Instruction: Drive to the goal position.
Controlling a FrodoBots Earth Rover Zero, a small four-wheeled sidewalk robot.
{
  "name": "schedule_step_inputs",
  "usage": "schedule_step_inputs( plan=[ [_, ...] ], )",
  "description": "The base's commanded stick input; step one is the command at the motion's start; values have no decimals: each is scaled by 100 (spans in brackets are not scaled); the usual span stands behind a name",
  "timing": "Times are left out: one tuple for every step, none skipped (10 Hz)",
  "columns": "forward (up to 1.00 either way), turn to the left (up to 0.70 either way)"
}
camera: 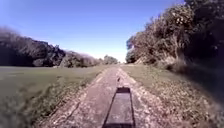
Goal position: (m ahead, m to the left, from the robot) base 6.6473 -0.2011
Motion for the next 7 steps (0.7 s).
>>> schedule_step_inputs(
  plan=[
    [85,0],
    [85,0],
    [85,0],
    [85,0],
    [85,0],
    [85,0],
    [85,0]
  ],
)
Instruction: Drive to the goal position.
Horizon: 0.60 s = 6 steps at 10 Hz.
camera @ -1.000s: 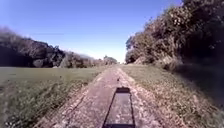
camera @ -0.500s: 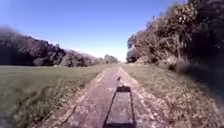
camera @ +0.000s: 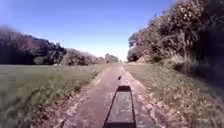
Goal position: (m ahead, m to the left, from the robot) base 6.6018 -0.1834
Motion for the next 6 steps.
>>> schedule_step_inputs(
  plan=[
    [85,0],
    [85,0],
    [85,0],
    [85,0],
    [85,0],
    [85,0]
  ],
)
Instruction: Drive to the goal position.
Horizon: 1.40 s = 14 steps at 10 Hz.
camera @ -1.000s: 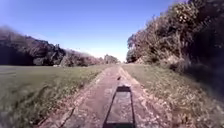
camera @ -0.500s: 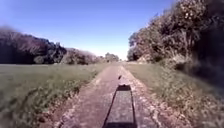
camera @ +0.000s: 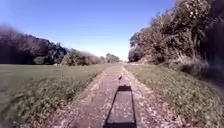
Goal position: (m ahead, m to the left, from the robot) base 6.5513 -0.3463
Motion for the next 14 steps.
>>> schedule_step_inputs(
  plan=[
    [85,0],
    [85,0],
    [85,0],
    [85,0],
    [85,0],
    [85,0],
    [85,0],
    [85,0],
    [85,0],
    [85,0],
    [85,0],
    [85,0],
    [85,0],
    [85,0]
  ],
)
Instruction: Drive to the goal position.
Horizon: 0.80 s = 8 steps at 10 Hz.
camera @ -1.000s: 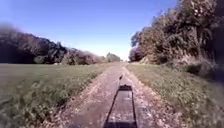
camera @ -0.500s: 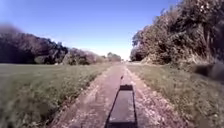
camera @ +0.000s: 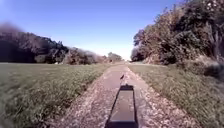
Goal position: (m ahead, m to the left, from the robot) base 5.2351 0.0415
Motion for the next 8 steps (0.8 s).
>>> schedule_step_inputs(
  plan=[
    [85,-9],
    [85,-27],
    [85,-34],
    [85,-33],
    [85,-26],
    [47,0],
    [0,0],
    [0,0]
  ],
)
